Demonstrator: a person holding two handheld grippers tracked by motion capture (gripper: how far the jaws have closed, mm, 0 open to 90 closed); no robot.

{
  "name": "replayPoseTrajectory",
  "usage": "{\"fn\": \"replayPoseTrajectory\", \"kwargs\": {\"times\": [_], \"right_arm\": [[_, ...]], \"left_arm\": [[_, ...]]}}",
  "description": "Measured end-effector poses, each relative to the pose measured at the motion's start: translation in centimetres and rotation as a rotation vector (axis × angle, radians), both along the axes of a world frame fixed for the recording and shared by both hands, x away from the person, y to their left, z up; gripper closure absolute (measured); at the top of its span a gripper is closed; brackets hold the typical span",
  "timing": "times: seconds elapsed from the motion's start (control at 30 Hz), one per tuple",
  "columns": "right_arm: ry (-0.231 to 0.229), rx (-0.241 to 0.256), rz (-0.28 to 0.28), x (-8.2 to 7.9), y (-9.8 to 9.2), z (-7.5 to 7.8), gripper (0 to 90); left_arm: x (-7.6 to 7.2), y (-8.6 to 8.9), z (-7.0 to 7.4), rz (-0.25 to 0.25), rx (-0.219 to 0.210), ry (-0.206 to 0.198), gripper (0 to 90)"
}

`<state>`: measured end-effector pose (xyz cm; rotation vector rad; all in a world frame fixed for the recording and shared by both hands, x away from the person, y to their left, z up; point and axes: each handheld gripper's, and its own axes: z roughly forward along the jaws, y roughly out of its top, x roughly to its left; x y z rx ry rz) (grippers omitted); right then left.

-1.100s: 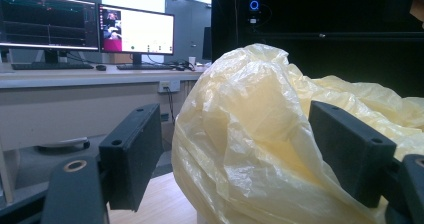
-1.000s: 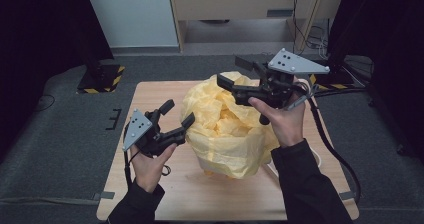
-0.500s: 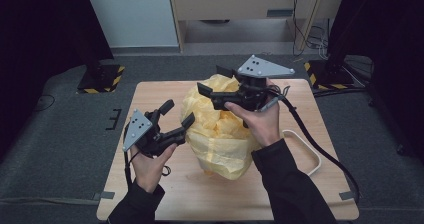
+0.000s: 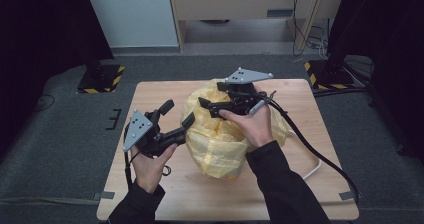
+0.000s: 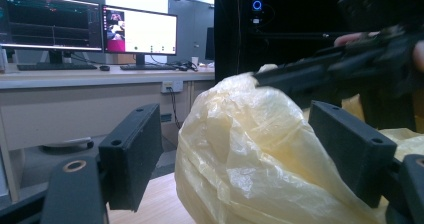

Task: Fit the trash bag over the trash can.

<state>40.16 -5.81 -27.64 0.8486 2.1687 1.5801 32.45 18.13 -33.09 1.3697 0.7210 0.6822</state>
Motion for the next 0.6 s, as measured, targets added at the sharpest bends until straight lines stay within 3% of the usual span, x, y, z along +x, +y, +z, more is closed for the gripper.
{"fn": "replayPoseTrajectory", "kwargs": {"times": [0.2,0.37,0.5,0.6], "right_arm": [[0.099,-0.081,-0.02,0.6,0.7,-0.9,24.4],[0.21,-0.199,-0.023,1.2,1.6,-1.9,22.7],[0.202,-0.191,-0.029,1.3,1.7,-1.8,22.8],[0.154,-0.148,-0.024,1.1,1.4,-1.3,23.6]], "left_arm": [[0.0,-0.1,0.0,-0.007,-0.003,0.001,21.7],[0.0,-0.1,0.1,-0.006,0.005,-0.001,21.7],[0.0,0.1,0.0,-0.006,-0.003,0.003,21.6],[0.0,0.1,0.0,0.002,0.0,0.0,21.9]]}}
